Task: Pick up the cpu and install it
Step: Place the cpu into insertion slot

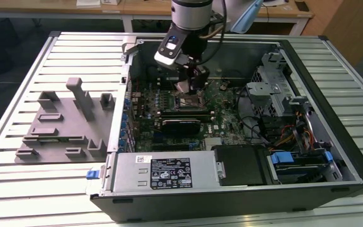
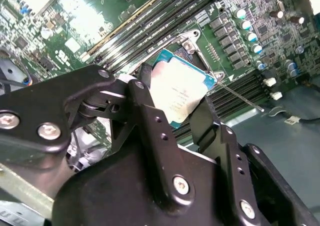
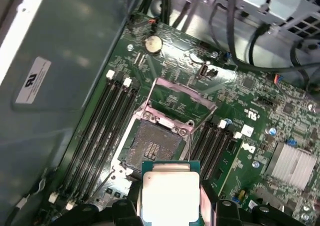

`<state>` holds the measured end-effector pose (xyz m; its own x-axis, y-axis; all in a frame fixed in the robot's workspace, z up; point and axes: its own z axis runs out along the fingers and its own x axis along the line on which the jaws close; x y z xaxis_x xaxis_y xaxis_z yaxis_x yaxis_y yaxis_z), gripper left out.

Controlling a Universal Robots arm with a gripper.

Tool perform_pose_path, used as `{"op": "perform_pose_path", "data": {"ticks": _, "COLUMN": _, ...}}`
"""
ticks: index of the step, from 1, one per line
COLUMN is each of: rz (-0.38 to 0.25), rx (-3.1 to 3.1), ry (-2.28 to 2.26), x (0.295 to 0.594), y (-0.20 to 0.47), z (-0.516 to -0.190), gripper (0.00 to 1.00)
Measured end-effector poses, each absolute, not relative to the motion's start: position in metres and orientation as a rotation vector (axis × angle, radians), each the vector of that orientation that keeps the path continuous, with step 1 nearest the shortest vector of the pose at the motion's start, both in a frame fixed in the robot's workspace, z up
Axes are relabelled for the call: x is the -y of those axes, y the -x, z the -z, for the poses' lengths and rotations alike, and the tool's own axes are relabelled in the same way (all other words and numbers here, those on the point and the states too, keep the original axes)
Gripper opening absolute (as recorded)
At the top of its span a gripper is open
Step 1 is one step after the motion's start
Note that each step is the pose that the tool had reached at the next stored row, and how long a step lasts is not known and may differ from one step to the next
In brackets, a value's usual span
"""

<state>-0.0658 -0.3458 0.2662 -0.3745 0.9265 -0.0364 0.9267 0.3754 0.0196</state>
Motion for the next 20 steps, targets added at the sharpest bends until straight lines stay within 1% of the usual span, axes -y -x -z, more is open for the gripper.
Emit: {"op": "perform_pose_path", "data": {"ticks": 20, "rz": 0.017, "rx": -2.250, "ry": -2.134, "x": 0.3458, "y": 0.0658, "z": -0.2618, "gripper": 0.55}}
